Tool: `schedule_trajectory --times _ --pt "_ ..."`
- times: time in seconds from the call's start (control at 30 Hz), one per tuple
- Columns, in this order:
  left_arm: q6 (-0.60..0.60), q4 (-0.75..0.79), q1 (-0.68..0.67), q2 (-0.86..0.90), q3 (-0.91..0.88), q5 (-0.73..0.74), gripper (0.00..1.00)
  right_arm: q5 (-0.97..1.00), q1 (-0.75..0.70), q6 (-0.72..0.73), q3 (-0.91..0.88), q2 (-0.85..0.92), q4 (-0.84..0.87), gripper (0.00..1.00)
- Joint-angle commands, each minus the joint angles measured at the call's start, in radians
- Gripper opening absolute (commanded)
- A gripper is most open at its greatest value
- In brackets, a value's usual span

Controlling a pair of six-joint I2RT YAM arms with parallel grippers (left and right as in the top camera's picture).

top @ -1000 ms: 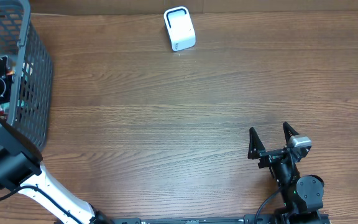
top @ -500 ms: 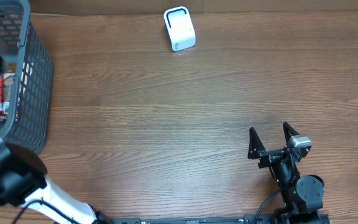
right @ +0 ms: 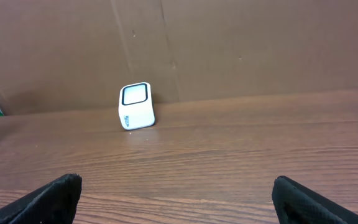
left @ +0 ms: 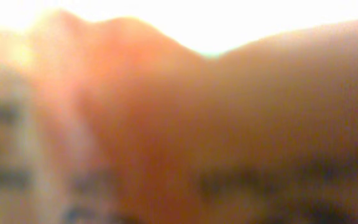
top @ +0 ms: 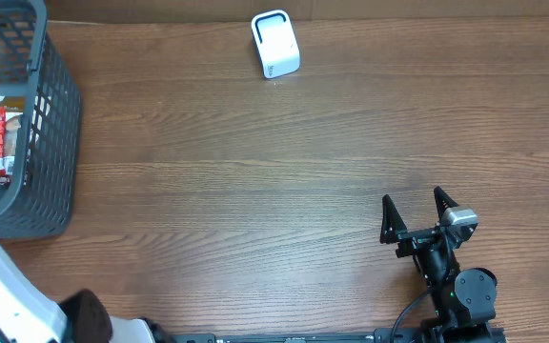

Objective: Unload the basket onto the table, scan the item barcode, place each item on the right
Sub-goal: 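Lift the grasped packages out and carry them toward the table center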

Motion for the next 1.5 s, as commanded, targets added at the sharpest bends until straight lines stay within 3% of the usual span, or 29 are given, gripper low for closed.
schedule_trajectory --times 0.0,0.47,0.83,0.93,1.27,1.47 --pt "-0.053 -0.038 -0.109 -0.047 0.026 0.006 0.44 0.005 -0.003 -0.007 -0.011 -0.009 0.006 1.0" --pt "-0.29 -0.224 -0.711 0.0 0.022 -0.249 0.42 0.005 -0.003 -0.007 -0.011 -0.009 0.006 1.0" --pt "-0.518 -0.244 -1.107 0.23 0.022 -0.345 0.38 0.005 -0.003 -0.007 -0.011 -0.009 0.006 1.0" --pt "-0.634 -0.241 -1.177 0.307 0.022 -0.359 0.36 0.005 -0.003 -0.007 -0.011 -0.009 0.006 1.0" --pt "-0.829 -0.195 -1.316 0.534 0.022 -0.358 0.33 0.005 -0.003 -0.007 -0.011 -0.009 0.006 1.0" --pt "-0.832 -0.092 -1.366 0.647 0.022 -0.346 0.33 0.005 -0.003 -0.007 -0.011 -0.009 0.006 1.0"
